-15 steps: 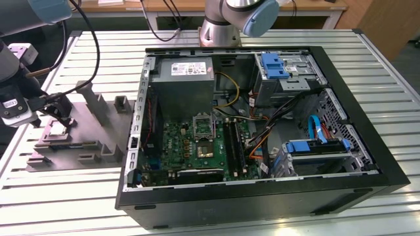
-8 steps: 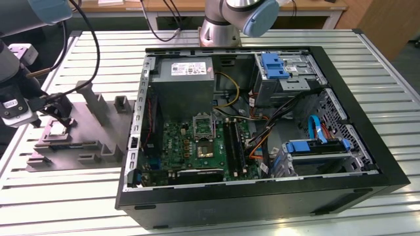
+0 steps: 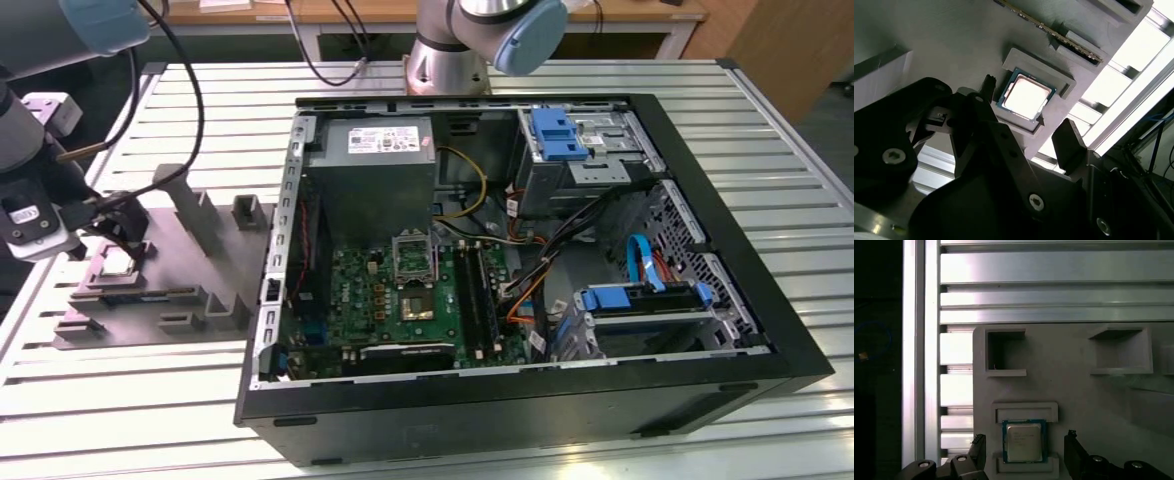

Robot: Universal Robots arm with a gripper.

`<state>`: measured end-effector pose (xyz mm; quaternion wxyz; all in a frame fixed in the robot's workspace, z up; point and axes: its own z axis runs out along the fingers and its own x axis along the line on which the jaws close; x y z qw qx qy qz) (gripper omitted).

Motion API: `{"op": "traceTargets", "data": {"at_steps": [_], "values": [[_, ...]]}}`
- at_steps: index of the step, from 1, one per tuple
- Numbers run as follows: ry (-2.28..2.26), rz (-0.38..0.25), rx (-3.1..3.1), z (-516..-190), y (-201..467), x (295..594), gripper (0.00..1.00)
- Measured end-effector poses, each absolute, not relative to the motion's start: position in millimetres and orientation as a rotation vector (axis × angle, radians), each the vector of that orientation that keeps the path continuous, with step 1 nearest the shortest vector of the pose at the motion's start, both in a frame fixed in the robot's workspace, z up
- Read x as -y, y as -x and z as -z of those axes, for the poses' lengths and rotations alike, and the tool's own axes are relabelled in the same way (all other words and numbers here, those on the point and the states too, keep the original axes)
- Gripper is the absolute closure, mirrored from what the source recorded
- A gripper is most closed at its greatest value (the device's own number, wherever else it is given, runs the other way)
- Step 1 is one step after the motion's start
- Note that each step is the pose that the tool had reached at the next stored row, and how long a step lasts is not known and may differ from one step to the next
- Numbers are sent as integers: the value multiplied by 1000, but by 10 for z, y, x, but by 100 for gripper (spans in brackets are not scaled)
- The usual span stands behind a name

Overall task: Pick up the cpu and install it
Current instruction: 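Pick up the cpu and move it towards the insertion slot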

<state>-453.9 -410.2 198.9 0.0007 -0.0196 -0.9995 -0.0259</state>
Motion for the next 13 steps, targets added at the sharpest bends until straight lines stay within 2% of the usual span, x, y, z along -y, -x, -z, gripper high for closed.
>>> {"op": "traceTargets", "data": {"at_steps": [13], "values": [[61, 81, 3139, -1930, 4539, 4118, 28]]}}
